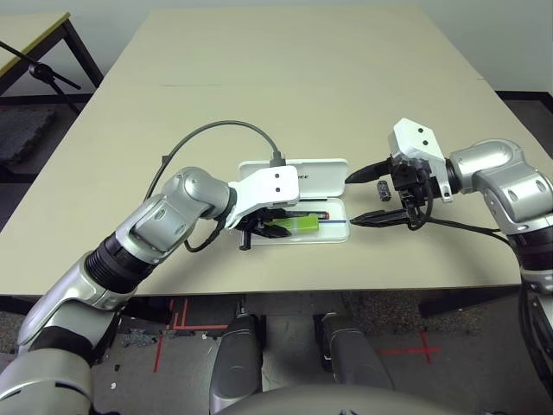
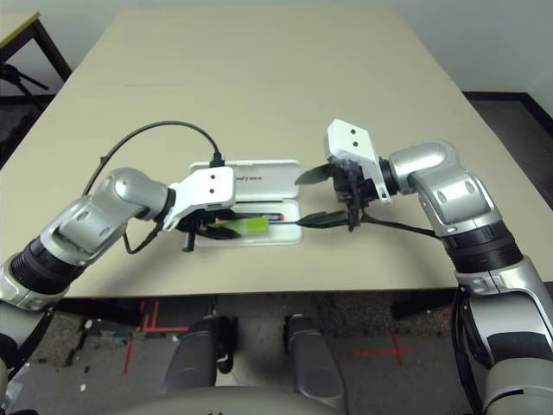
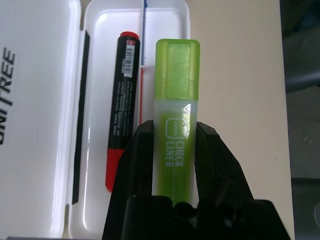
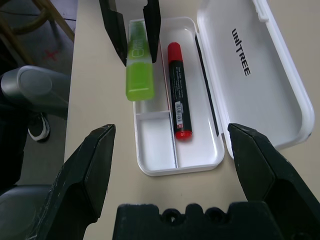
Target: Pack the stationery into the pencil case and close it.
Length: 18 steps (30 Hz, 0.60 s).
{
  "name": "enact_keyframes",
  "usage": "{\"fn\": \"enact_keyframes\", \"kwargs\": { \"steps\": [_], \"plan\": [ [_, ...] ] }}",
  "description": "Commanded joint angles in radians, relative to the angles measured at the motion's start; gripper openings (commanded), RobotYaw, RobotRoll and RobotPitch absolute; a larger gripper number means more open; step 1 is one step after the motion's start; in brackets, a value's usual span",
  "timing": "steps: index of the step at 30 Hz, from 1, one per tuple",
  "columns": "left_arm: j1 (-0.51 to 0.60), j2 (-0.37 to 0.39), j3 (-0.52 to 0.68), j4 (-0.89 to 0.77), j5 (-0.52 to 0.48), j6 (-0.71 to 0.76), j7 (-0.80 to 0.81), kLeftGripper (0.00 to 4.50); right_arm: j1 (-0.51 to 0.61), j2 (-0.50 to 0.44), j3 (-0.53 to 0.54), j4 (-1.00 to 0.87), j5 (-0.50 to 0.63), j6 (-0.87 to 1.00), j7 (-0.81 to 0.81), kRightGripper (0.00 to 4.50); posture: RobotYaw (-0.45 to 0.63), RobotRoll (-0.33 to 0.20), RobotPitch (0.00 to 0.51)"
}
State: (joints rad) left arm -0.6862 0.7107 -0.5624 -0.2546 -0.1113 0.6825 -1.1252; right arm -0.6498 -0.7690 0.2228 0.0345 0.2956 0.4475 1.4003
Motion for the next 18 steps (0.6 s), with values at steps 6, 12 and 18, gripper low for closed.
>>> {"fn": "enact_keyframes", "kwargs": {
  "steps": [6,12,18],
  "plan": [
    [0.0,-0.017,-0.022,0.03,0.052,-0.019,-0.011,1.08,0.006,-0.006,-0.002,-0.018,-0.002,-0.002,-0.003,4.5,-0.01,0.0,0.135],
    [0.006,-0.013,-0.014,0.029,0.063,-0.019,-0.02,1.43,0.0,0.001,0.002,-0.012,-0.004,-0.006,-0.003,4.5,0.0,0.0,0.131],
    [0.004,0.004,0.013,0.021,0.065,-0.029,-0.024,3.67,-0.001,0.003,0.003,-0.009,-0.008,-0.009,-0.005,4.5,0.0,0.0,0.128]
  ]
}}
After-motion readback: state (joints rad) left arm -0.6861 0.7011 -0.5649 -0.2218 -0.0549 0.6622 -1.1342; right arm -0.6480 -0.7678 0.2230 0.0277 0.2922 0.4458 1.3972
